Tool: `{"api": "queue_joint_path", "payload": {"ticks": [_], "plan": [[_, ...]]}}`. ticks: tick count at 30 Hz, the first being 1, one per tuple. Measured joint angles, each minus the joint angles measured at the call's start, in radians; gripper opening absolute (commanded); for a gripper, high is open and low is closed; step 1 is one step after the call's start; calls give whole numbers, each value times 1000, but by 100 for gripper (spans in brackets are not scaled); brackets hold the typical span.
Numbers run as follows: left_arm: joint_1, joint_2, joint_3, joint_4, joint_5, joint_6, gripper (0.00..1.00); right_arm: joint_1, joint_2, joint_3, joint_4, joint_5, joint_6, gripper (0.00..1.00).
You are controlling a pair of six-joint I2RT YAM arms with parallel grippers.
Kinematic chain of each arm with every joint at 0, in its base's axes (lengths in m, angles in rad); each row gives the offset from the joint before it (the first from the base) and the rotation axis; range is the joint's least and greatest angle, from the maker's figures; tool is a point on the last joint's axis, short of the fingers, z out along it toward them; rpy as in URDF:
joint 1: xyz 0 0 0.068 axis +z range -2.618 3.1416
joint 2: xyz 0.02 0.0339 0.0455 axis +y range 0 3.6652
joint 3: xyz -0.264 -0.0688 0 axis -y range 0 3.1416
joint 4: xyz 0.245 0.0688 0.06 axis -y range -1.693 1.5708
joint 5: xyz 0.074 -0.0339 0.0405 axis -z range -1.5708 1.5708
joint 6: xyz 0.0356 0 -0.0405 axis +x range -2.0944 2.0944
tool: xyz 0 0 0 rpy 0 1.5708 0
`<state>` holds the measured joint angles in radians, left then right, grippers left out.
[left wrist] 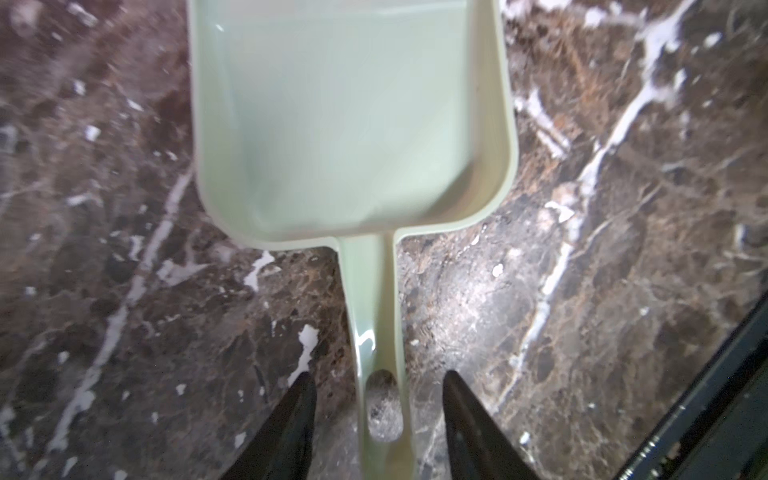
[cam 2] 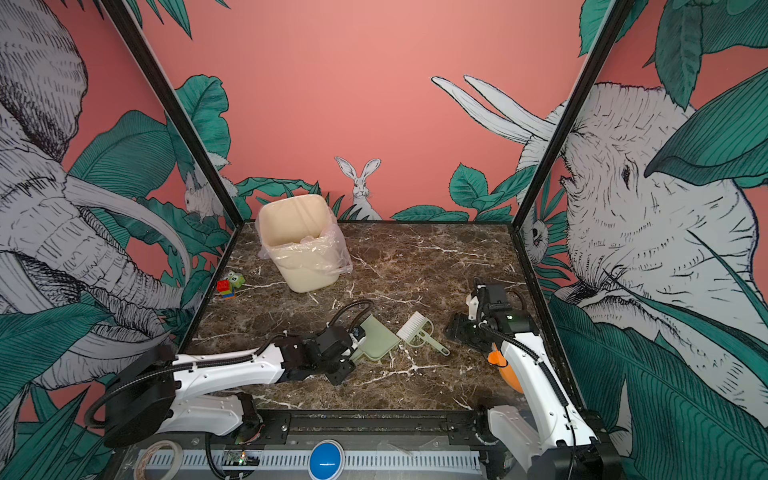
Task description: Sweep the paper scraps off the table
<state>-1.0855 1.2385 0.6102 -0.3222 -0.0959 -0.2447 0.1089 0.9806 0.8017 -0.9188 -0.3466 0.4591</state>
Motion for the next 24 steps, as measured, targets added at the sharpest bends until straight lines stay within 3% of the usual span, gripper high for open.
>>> {"api": "queue_joint_path", "payload": {"ticks": [6, 15, 24], "plan": [[13, -206, 2, -52, -104, -15, 73, 1, 19, 2, 20, 33, -29, 73], [147, -390, 13, -97, -360, 25, 97, 7, 35, 38, 170, 149, -99, 87], [372, -405, -14, 53, -578, 169, 99, 40, 122, 34, 380, 331, -213, 99]]}}
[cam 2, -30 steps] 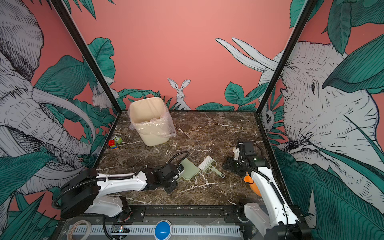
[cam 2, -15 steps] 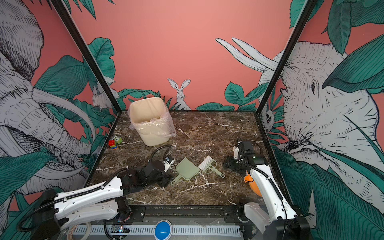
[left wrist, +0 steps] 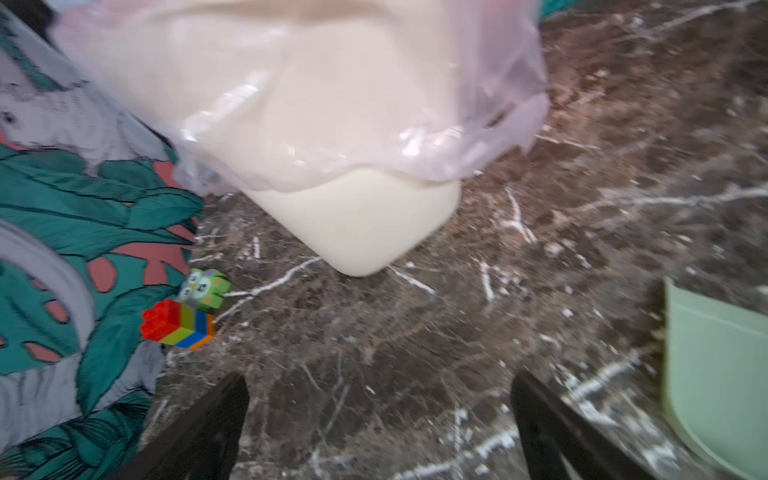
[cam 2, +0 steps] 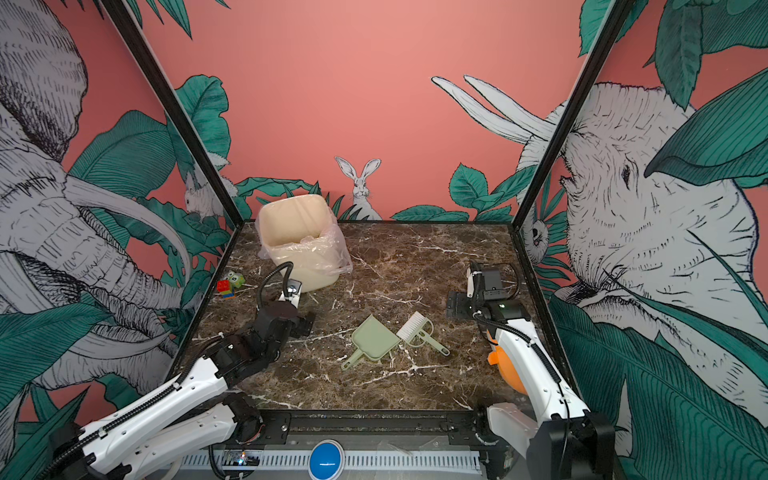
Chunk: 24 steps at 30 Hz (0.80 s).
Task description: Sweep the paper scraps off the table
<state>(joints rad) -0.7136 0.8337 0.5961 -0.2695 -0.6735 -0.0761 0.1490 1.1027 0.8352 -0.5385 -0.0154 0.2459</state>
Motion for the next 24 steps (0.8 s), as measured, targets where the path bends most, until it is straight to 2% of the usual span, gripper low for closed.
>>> {"api": "queue_joint_path", "payload": {"ticks": [4, 8, 18, 24], "plan": [[161, 23, -65, 146, -8, 58, 99, 18, 37, -30, 135, 82, -60, 99], [293, 108, -113, 303, 5, 105, 99, 31, 76, -110, 315, 159, -143, 99], [414, 393, -243, 801, 60, 234, 98, 34, 240, -331, 824, 210, -305, 99], [495, 558, -279, 1060, 136, 246, 98, 34, 333, -397, 1075, 206, -365, 99]]}}
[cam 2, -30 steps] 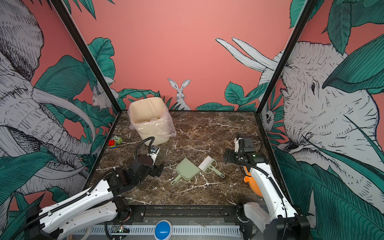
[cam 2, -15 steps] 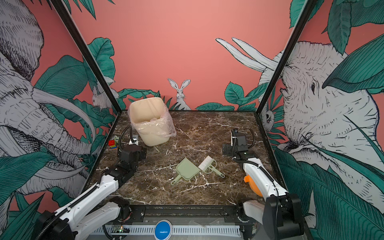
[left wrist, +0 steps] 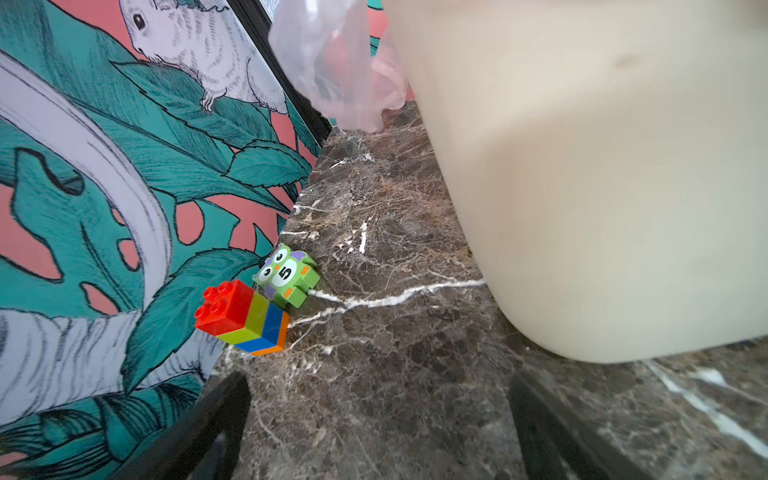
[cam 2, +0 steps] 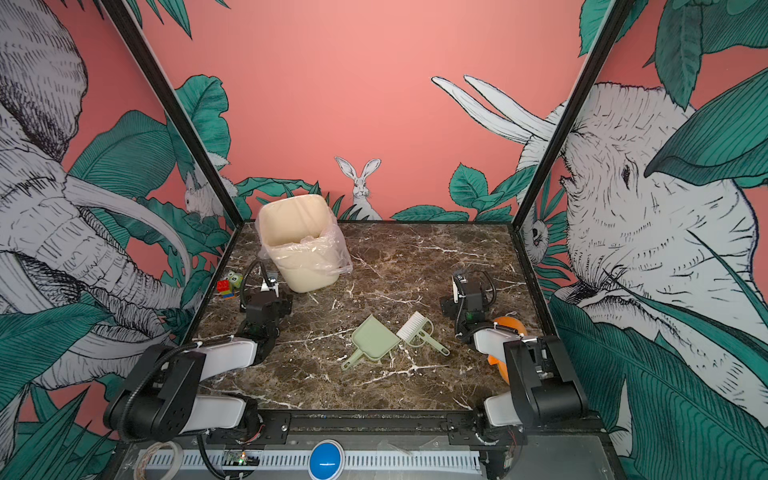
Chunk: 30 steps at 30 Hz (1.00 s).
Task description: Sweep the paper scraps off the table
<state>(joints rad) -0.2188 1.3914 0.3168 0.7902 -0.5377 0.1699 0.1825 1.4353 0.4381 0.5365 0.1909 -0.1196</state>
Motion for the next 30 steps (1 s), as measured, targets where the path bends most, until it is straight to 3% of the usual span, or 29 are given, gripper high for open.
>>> {"api": "queue_joint_path", "payload": {"ticks": [5, 13, 19, 24, 30], "plan": [[25, 121, 0, 137, 44, -8, 98, -6, 19, -56, 177, 5, -16, 99], [39, 119, 5, 169, 93, -24, 98, -53, 121, -159, 474, 8, 5, 99], [44, 119, -5, 215, 123, -24, 98, -54, 134, -164, 516, 7, 14, 99], [44, 183, -63, 368, 161, -16, 100, -54, 134, -164, 534, 8, 16, 99], [46, 201, -26, 320, 171, -16, 100, -54, 134, -164, 540, 8, 19, 99]]}}
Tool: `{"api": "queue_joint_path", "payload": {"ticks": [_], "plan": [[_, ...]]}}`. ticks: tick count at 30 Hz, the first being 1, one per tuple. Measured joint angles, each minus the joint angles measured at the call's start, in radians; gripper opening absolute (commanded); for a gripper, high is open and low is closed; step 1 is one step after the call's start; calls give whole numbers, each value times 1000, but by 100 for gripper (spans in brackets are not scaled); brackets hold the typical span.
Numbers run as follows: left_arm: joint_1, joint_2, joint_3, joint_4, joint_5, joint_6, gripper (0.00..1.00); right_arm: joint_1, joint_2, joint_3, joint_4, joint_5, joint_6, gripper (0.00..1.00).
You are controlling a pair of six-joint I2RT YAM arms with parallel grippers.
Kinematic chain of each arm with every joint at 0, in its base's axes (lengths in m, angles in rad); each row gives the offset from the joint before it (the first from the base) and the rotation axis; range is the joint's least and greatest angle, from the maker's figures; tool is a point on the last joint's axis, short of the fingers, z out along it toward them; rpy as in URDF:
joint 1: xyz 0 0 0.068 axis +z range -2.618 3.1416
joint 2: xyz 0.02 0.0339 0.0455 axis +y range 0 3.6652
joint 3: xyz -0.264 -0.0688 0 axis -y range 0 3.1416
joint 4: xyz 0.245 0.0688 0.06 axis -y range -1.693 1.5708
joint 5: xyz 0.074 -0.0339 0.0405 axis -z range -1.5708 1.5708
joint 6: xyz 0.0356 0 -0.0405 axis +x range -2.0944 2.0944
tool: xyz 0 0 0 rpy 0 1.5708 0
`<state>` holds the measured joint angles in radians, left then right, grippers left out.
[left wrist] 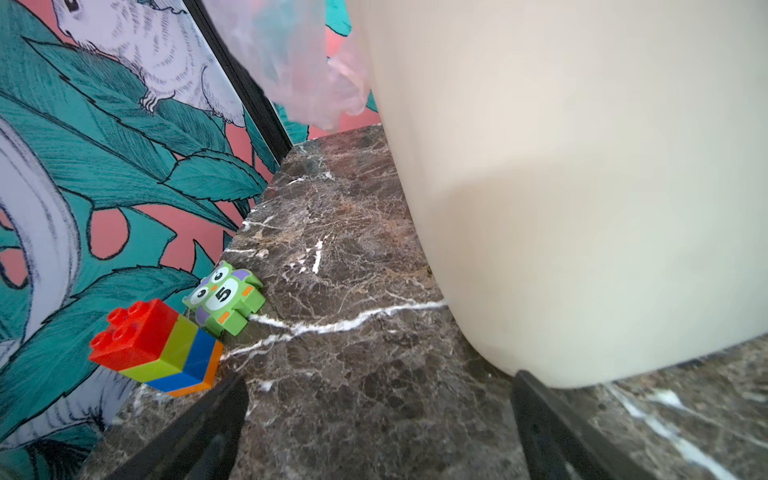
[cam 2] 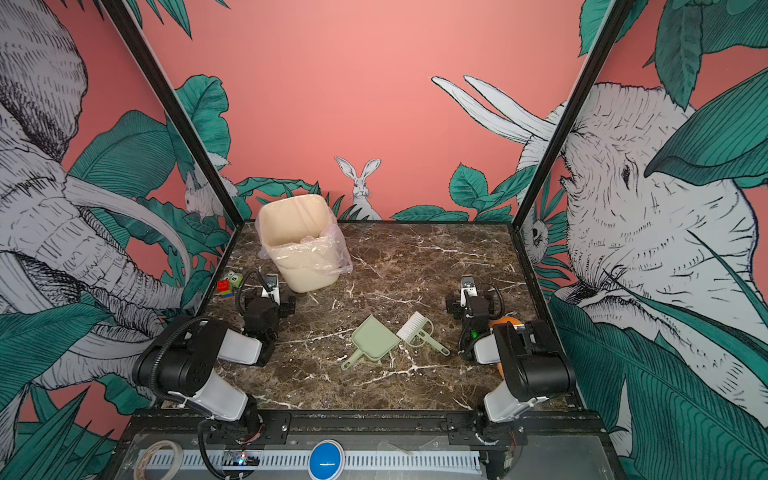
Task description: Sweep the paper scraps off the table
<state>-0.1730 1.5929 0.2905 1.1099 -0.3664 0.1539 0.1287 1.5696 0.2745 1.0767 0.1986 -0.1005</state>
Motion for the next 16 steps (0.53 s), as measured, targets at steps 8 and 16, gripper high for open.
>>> {"api": "queue_joint_path", "payload": {"ticks": [8, 16], "plan": [[24, -10, 56, -92, 12, -14, 100, 0, 0, 0, 5, 0, 1, 99], [31, -10, 66, -135, 19, -23, 100, 0, 0, 0, 5, 0, 3, 99]]}}
